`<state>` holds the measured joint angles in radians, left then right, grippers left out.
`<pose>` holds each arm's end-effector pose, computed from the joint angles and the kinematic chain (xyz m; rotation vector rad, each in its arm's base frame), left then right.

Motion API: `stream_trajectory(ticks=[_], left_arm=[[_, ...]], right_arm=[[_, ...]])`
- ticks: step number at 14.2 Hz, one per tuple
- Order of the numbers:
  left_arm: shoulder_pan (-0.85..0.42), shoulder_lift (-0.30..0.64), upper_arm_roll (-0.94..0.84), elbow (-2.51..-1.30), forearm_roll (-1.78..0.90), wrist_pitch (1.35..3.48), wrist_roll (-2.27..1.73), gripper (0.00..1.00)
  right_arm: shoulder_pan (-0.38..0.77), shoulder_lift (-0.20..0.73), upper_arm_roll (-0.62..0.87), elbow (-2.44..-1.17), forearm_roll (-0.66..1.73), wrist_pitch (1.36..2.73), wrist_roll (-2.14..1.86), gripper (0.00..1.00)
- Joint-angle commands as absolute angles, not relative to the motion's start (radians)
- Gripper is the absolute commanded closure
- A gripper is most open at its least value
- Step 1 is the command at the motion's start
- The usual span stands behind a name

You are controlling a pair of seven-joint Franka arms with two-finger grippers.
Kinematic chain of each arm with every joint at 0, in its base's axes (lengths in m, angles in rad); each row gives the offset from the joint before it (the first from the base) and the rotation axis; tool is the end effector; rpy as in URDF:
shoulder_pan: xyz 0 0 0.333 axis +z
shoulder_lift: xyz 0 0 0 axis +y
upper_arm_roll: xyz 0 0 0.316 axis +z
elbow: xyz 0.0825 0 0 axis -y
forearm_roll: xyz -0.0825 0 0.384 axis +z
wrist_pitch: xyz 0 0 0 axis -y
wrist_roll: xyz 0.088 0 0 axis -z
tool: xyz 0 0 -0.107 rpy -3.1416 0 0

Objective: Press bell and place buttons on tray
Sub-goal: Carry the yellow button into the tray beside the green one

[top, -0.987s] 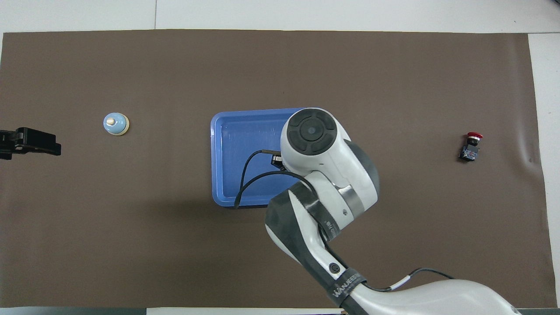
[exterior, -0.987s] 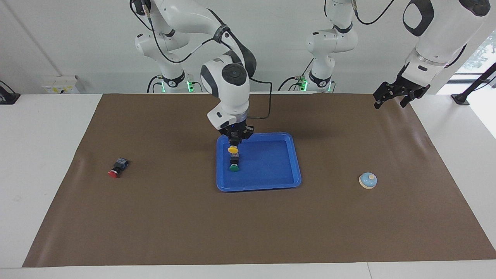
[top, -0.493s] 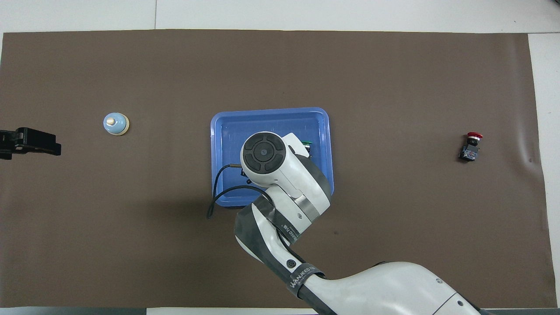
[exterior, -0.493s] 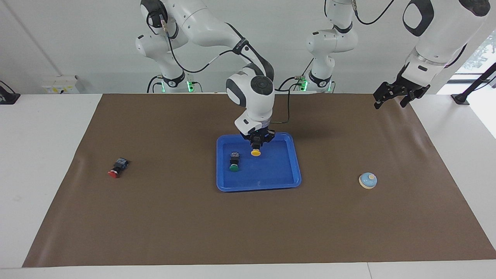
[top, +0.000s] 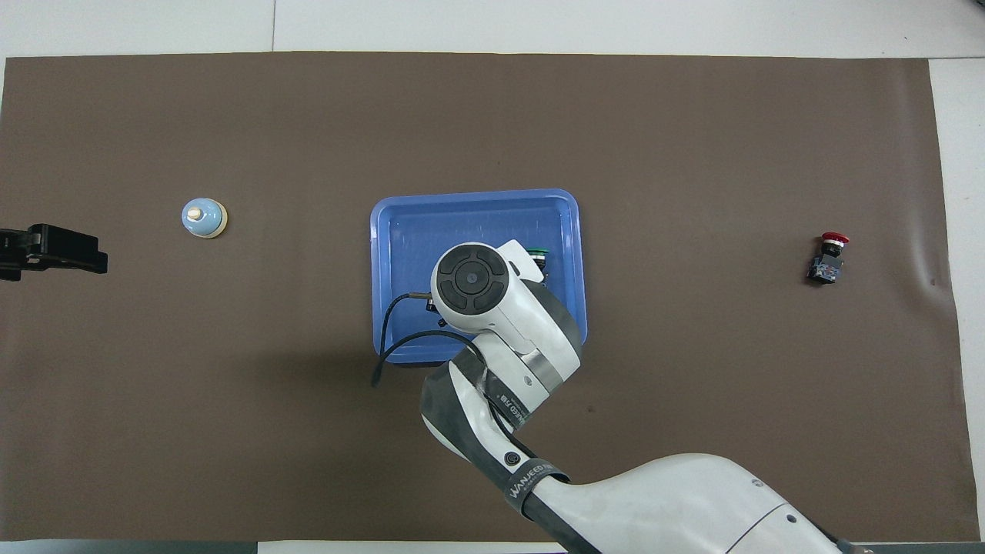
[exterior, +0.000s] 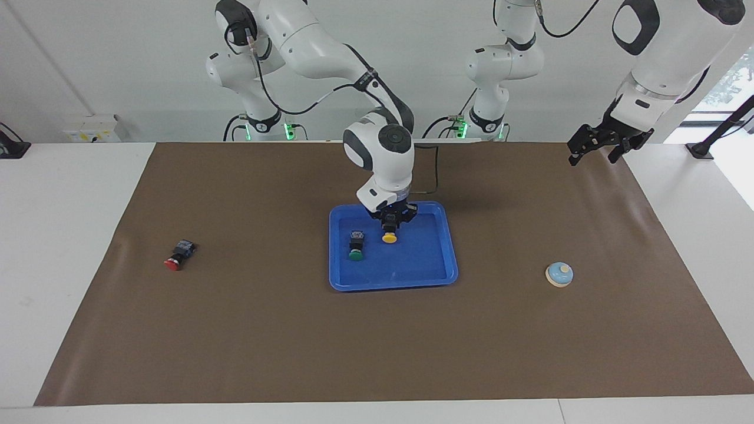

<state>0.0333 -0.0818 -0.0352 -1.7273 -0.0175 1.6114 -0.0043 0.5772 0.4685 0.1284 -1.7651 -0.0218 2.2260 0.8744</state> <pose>0.5298 -0.0035 0.5983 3.1266 0.0056 -0.0535 0.5052 0.4201 0.3010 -3.1041 0.2630 0.0489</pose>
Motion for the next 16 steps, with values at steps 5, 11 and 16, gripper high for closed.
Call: stream_trajectory(ticks=[5,11,16], left_arm=[[0.037,-0.104,-0.034,-1.749,-0.029,1.614,-0.002,0.0],[0.035,-0.104,-0.034,-1.75,-0.028,1.614,-0.002,0.0],[0.035,-0.104,-0.034,-1.749,-0.028,1.614,-0.002,0.0]], right_arm=[[0.568,0.44,0.126,-1.804,-0.015,2.243,0.925,0.04],[0.416,0.359,0.117,-1.7,-0.02,2.053,0.919,0.0],[0.168,0.261,0.115,-1.706,-0.021,1.948,0.622,0.0]])
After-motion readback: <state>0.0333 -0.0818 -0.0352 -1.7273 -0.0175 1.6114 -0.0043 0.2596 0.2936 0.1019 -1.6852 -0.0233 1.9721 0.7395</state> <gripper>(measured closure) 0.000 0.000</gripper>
